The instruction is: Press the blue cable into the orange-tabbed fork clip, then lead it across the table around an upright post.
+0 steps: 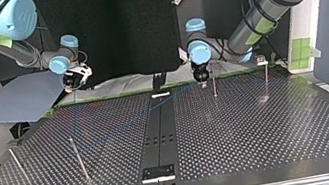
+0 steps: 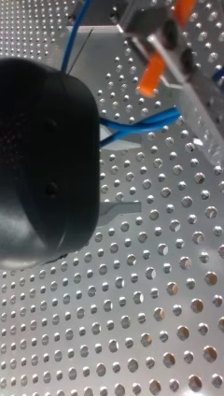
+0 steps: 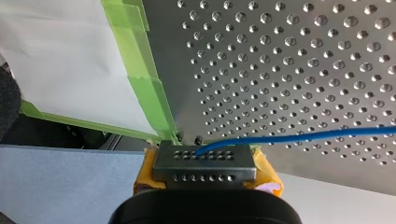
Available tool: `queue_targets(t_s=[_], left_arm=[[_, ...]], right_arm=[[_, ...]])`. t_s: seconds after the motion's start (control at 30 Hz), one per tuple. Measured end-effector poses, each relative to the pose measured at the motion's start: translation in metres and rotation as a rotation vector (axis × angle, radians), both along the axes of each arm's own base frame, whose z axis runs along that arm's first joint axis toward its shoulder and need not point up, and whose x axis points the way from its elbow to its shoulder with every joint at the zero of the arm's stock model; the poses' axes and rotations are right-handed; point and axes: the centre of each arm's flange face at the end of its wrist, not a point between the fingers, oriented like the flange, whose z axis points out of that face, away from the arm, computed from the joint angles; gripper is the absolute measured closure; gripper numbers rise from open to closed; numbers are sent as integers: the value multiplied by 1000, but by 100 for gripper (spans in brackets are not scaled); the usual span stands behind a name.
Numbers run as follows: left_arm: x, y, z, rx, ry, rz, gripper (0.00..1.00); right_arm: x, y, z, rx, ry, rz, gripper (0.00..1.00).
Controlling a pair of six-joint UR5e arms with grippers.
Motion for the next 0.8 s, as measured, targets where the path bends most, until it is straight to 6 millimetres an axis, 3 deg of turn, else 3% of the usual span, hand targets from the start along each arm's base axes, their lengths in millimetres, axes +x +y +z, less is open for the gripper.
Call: queue_targets(t_s=[0.3, 0.8], left_arm=[[-1, -2, 0, -1, 0, -7, 44], [-2, -12, 6, -26, -8, -68, 44]], right_arm=[[-2, 5, -20, 25, -1, -6, 100], [-2, 5, -22, 28, -2, -4, 100]])
